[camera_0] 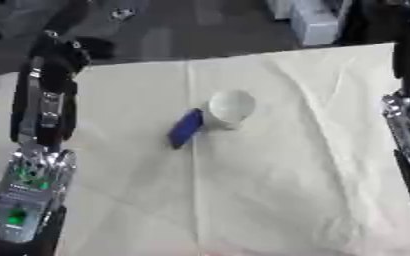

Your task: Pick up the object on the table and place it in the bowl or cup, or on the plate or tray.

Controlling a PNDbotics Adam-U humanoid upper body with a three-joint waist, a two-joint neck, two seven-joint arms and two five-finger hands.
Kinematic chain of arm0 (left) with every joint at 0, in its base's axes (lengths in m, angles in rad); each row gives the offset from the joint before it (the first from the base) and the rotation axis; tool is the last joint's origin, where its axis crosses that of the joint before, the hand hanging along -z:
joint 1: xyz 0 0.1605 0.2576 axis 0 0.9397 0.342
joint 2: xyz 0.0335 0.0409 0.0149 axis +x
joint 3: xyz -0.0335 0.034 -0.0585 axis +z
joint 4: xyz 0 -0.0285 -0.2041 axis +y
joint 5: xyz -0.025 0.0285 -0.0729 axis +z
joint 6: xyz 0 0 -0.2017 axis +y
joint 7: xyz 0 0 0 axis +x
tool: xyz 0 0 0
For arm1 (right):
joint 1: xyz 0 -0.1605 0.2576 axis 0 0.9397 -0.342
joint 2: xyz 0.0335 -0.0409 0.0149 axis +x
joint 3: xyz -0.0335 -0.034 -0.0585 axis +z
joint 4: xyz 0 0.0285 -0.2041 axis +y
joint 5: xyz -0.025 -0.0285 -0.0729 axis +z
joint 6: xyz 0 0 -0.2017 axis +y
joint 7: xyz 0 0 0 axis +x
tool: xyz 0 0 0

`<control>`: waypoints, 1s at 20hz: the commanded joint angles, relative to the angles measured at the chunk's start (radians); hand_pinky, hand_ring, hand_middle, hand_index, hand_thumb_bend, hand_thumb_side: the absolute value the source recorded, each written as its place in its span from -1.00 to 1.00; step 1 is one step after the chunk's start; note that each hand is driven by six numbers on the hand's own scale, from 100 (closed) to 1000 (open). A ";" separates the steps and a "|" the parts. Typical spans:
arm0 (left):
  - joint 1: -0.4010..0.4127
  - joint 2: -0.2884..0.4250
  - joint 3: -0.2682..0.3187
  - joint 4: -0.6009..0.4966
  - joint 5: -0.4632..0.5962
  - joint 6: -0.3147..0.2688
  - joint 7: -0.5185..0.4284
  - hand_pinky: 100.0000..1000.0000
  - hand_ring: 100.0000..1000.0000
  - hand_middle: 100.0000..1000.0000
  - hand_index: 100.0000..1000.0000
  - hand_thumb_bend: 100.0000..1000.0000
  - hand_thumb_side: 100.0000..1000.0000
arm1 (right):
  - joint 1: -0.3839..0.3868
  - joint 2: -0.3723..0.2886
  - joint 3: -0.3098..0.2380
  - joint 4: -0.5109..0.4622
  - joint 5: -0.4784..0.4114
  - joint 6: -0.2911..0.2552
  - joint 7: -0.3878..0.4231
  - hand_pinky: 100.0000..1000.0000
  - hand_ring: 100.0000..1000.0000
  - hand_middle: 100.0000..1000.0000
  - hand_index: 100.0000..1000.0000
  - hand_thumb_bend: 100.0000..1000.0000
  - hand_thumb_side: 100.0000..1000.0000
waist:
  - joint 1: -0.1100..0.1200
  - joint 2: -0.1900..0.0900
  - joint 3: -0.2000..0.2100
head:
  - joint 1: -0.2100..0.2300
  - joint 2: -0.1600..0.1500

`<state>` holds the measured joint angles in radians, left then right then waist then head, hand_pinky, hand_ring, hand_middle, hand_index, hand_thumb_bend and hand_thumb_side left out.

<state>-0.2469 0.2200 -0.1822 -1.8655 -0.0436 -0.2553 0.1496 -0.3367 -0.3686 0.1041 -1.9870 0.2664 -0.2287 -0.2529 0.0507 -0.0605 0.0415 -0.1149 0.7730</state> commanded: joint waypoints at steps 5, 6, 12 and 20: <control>-0.008 0.023 0.010 -0.014 -0.004 0.001 0.004 0.13 0.22 0.76 0.70 0.05 0.77 | -0.018 -0.001 -0.013 -0.013 0.004 0.001 -0.005 -0.08 -0.01 0.02 0.27 -1.00 0.87 | -0.001 -0.011 0.002 | 0.004 -0.032; -0.009 0.023 0.010 -0.014 -0.004 0.000 0.004 0.13 0.22 0.76 0.70 0.05 0.77 | -0.018 -0.001 -0.013 -0.013 0.004 0.001 -0.005 -0.08 -0.01 0.02 0.27 -1.00 0.87 | -0.001 -0.011 0.003 | 0.005 -0.030; -0.015 0.024 0.023 -0.011 -0.039 0.009 0.031 0.15 0.23 0.74 0.69 0.10 0.75 | -0.016 -0.001 -0.014 -0.013 0.004 0.002 -0.006 -0.08 -0.01 0.01 0.27 -1.00 0.87 | -0.003 -0.012 0.000 | -0.003 -0.004; -0.144 0.042 0.040 0.125 -0.275 0.150 0.155 0.13 0.22 0.72 0.66 0.08 0.71 | -0.007 -0.004 -0.012 -0.013 0.003 0.009 -0.003 -0.08 -0.01 0.01 0.27 -1.00 0.87 | 0.002 -0.019 -0.008 | 0.001 -0.003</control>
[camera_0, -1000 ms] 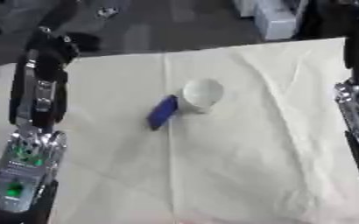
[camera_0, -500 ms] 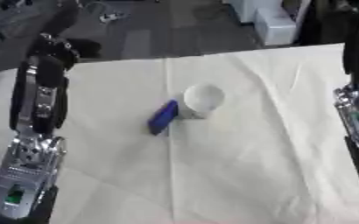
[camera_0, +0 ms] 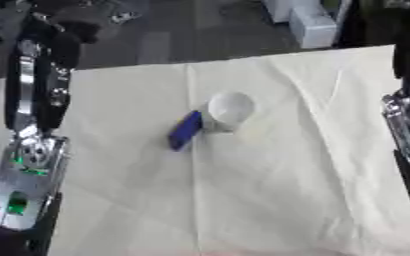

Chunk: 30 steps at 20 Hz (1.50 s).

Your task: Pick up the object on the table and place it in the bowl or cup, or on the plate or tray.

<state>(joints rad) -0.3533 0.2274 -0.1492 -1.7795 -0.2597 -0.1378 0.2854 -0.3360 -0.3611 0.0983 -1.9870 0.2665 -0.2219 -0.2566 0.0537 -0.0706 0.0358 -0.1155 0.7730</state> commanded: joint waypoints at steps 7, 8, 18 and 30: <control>-0.134 0.061 -0.007 0.251 -0.160 0.071 -0.016 0.13 0.24 0.74 0.66 -0.04 0.74 | -0.008 -0.010 -0.002 -0.013 0.000 0.003 0.005 -0.08 -0.01 0.01 0.27 -1.00 0.87 | 0.004 -0.016 -0.010 | 0.010 -0.003; -0.149 0.058 -0.007 0.284 -0.176 0.079 -0.025 0.13 0.24 0.74 0.66 -0.04 0.73 | -0.008 -0.009 -0.002 -0.013 -0.001 0.003 0.006 -0.08 -0.01 0.01 0.27 -1.00 0.87 | 0.004 -0.017 -0.011 | 0.011 -0.003; -0.261 0.006 -0.009 0.497 -0.334 0.145 -0.028 0.16 0.25 0.75 0.66 0.10 0.62 | -0.010 -0.007 0.001 -0.013 -0.003 0.003 0.010 -0.08 -0.01 0.01 0.27 -1.00 0.86 | 0.004 -0.017 -0.015 | 0.022 -0.003; -0.393 -0.016 -0.008 0.760 -0.469 0.211 -0.181 0.25 0.31 0.77 0.64 0.05 0.72 | -0.008 -0.003 0.007 -0.013 -0.005 0.005 0.016 -0.08 -0.01 0.01 0.27 -1.00 0.86 | 0.006 -0.023 -0.021 | 0.020 -0.003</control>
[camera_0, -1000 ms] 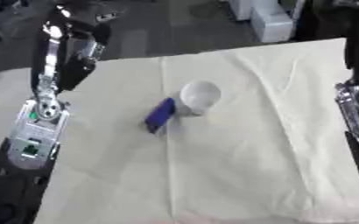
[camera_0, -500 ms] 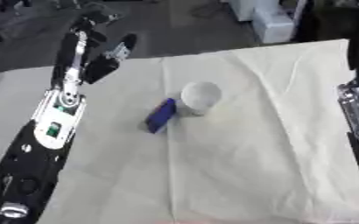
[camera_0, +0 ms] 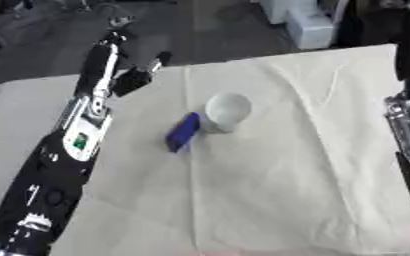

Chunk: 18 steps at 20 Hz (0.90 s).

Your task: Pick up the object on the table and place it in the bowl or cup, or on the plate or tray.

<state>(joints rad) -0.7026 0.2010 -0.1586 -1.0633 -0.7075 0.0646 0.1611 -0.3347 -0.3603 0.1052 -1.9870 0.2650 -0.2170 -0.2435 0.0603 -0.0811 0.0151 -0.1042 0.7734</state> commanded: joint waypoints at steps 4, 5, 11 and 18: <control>-0.105 0.019 -0.005 0.153 -0.079 0.018 -0.177 0.29 0.34 0.78 0.64 0.11 0.81 | -0.010 -0.002 0.003 -0.013 -0.006 0.000 0.006 -0.08 -0.01 0.01 0.27 -1.00 0.86 | 0.002 -0.014 -0.003 | 0.017 -0.003; -0.115 0.017 -0.002 0.176 -0.092 0.019 -0.205 0.30 0.34 0.78 0.64 0.13 0.82 | -0.010 -0.002 0.003 -0.013 -0.007 0.000 0.006 -0.08 -0.01 0.01 0.27 -1.00 0.86 | 0.002 -0.015 -0.003 | 0.018 -0.003; -0.159 -0.012 0.019 0.301 -0.129 0.086 -0.353 0.31 0.36 0.80 0.67 0.28 0.76 | -0.011 0.004 0.006 -0.013 -0.012 0.001 0.009 -0.08 -0.01 0.01 0.27 -1.00 0.86 | 0.003 -0.022 -0.006 | 0.019 -0.003; -0.173 -0.039 0.022 0.363 -0.167 0.149 -0.533 0.38 0.42 0.83 0.72 0.62 0.37 | -0.015 0.011 0.008 -0.013 -0.017 0.001 0.012 -0.08 -0.01 0.01 0.27 -1.00 0.85 | 0.006 -0.028 -0.013 | -0.004 -0.003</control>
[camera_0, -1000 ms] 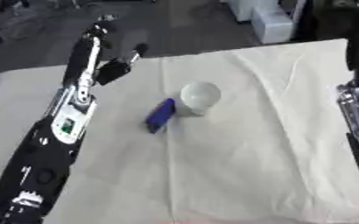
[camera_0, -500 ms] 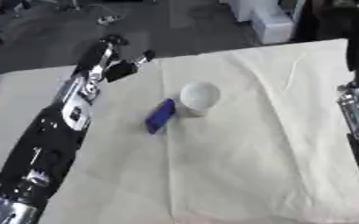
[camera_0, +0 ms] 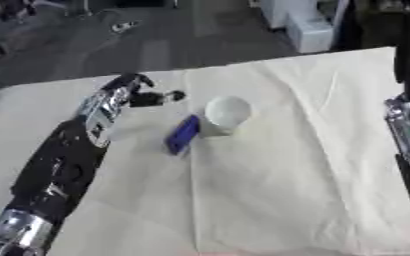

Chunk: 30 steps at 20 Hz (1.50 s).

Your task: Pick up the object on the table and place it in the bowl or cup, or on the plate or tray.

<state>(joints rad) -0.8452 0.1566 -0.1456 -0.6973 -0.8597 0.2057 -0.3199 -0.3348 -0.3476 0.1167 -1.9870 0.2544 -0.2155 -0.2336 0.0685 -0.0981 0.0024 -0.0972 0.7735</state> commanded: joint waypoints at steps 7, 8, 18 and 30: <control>-0.017 -0.007 0.011 -0.006 -0.021 0.009 -0.124 0.39 0.44 0.87 0.76 0.83 0.32 | -0.019 -0.003 -0.004 -0.013 -0.005 -0.001 0.002 -0.08 -0.01 0.01 0.27 -1.00 0.85 | -0.001 -0.008 0.000 | -0.025 -0.003; -0.014 -0.009 0.011 -0.005 -0.021 0.013 -0.131 0.40 0.45 0.87 0.77 0.86 0.31 | -0.019 -0.003 -0.004 -0.013 -0.005 -0.001 0.001 -0.08 -0.01 0.01 0.27 -1.00 0.85 | -0.001 -0.007 0.000 | -0.027 -0.003; -0.015 -0.024 -0.002 -0.016 -0.023 0.034 -0.169 0.36 0.42 0.81 0.72 0.83 0.33 | -0.022 -0.001 -0.004 -0.013 -0.005 0.001 0.001 -0.08 -0.01 0.01 0.27 -1.00 0.85 | 0.001 -0.009 -0.002 | -0.052 -0.003; -0.032 -0.030 -0.009 -0.014 -0.053 0.069 -0.217 -0.03 0.18 0.49 0.60 0.71 0.26 | -0.033 0.010 0.000 -0.013 -0.009 0.001 0.003 -0.08 -0.01 0.01 0.27 -1.00 0.84 | 0.007 -0.015 -0.022 | -0.087 -0.003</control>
<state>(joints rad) -0.8458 0.1211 -0.1585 -0.7004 -0.9039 0.2733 -0.5332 -0.3411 -0.3341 0.1174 -1.9870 0.2475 -0.2153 -0.2332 0.0779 -0.1038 -0.0207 -0.1707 0.7735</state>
